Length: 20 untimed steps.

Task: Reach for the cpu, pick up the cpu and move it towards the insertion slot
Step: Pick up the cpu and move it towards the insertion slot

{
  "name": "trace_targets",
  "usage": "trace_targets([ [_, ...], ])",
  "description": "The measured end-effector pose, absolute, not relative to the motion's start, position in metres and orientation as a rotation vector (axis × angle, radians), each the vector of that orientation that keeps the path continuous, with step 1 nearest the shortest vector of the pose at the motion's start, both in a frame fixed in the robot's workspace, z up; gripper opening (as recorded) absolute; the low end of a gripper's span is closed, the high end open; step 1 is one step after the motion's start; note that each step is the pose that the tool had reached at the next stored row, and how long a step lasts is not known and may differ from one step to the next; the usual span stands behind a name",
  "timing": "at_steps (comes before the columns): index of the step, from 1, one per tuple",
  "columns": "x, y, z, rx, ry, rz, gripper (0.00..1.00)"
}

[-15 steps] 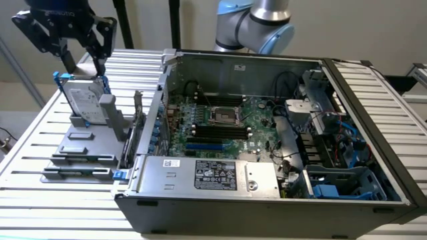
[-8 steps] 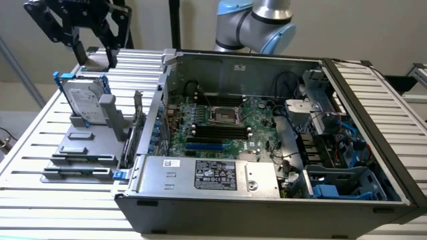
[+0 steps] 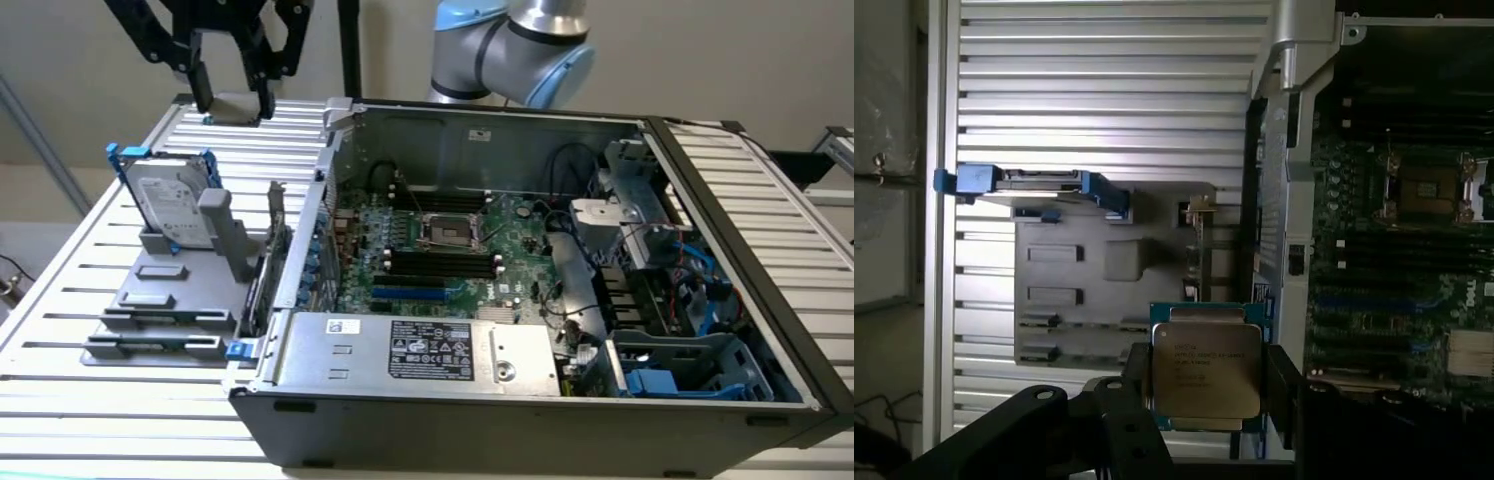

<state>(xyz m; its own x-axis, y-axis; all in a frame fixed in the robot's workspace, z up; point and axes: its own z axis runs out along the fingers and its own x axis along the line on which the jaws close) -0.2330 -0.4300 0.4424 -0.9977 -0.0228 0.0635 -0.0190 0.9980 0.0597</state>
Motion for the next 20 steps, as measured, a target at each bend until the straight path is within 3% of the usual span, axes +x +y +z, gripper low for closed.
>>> trace_targets([
  [20,-0.142,-0.428,0.44,0.032,-3.07,-0.089,0.55],
])
